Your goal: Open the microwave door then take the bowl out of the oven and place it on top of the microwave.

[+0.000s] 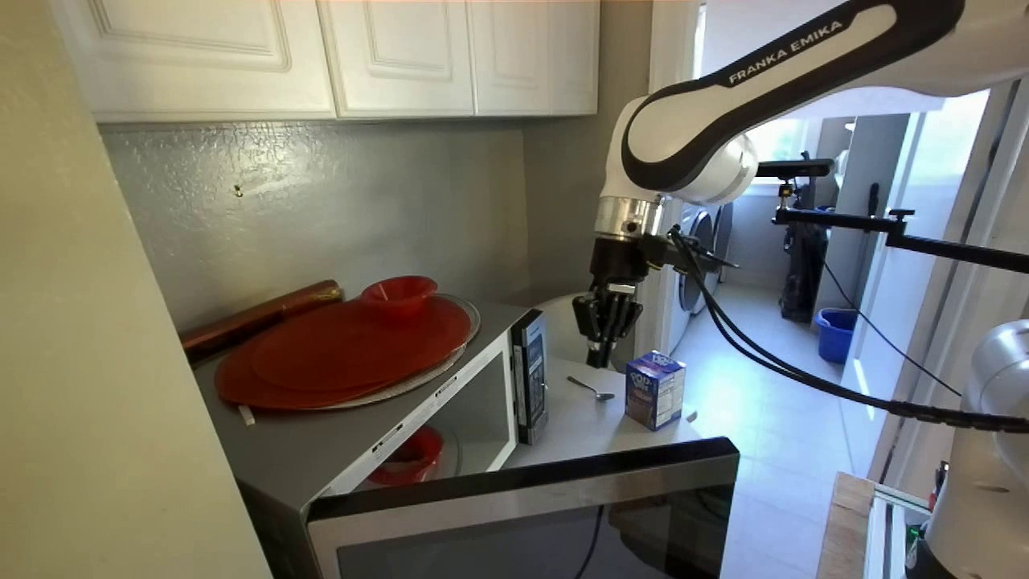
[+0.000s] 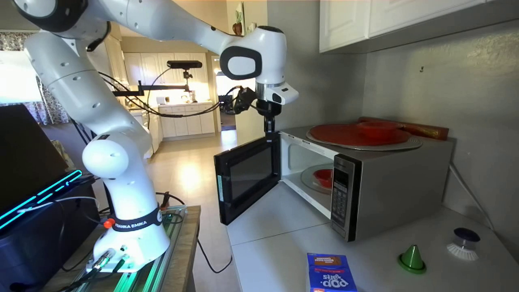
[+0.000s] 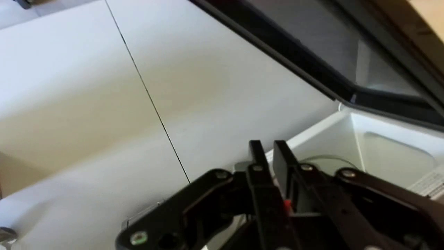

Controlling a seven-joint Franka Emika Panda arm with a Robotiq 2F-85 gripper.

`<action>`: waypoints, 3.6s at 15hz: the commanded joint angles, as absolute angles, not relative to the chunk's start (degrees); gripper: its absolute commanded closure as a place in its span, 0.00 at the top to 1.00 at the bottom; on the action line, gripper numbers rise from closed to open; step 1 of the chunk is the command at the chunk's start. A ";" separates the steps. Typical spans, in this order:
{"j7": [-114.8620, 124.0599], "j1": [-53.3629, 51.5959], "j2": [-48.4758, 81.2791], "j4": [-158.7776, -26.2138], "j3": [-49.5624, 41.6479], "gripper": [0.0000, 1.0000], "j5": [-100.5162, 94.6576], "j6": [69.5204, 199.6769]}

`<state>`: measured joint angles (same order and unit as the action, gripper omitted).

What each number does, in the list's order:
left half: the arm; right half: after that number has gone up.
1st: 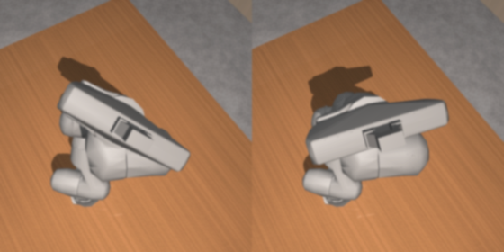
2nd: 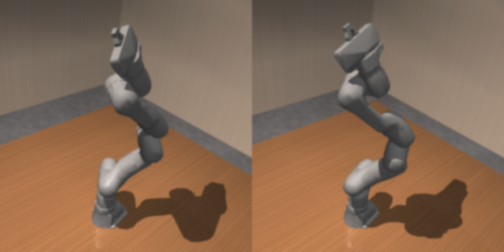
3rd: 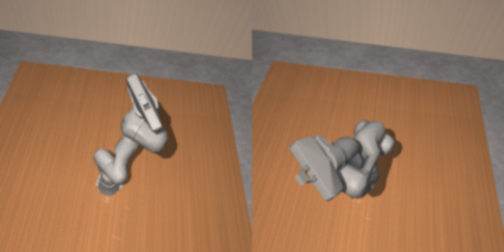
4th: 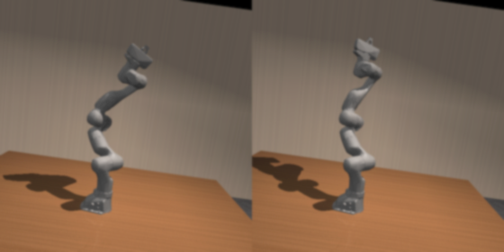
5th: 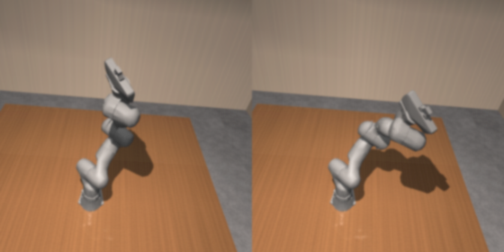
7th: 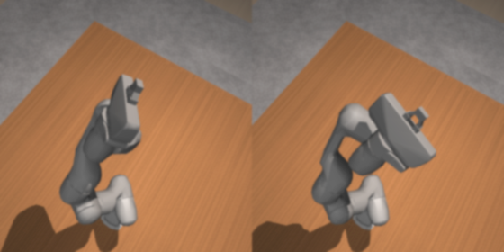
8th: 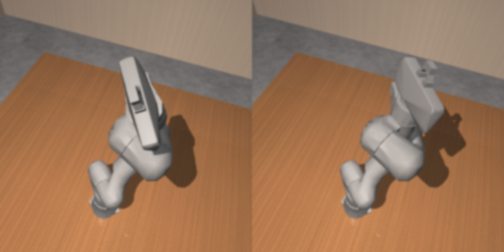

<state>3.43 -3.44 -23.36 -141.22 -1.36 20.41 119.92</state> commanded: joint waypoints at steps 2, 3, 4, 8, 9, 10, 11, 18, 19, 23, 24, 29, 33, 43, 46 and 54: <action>5.09 -4.39 -17.72 -144.36 0.31 0.54 28.46 138.14; 5.24 -4.69 -15.81 -144.59 0.40 0.60 29.60 141.87; 5.14 -5.16 -13.84 -144.66 0.37 0.68 31.13 144.92; 3.71 -7.15 -7.83 -144.17 0.25 0.95 40.33 151.69; 2.52 -7.51 -6.69 -143.86 0.28 0.99 42.95 151.94; 1.08 -7.72 -5.58 -143.46 0.36 1.00 45.46 151.93; 3.54 -6.19 -7.99 -144.71 0.99 1.00 40.58 150.59; 3.19 -6.03 -7.33 -144.59 1.15 1.00 40.95 150.67; 2.22 -6.33 -6.67 -143.95 0.98 1.00 42.34 150.01; -2.82 -7.52 -3.61 -142.35 1.12 1.00 51.40 151.54; -4.85 -7.47 -2.99 -142.02 1.23 1.00 54.02 151.24; -19.33 -8.01 1.76 -139.07 0.76 1.00 72.30 153.02; -30.08 -7.61 5.09 -137.12 1.02 1.00 85.03 153.49; -38.72 -7.66 8.21 -136.37 1.04 1.00 96.66 152.66; -38.72 -7.66 8.22 -136.20 1.04 1.00 96.66 152.66; -42.42 -7.69 11.92 -132.75 2.51 1.00 109.56 149.95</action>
<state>-39.17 -7.76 9.40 -135.43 2.31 103.38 151.53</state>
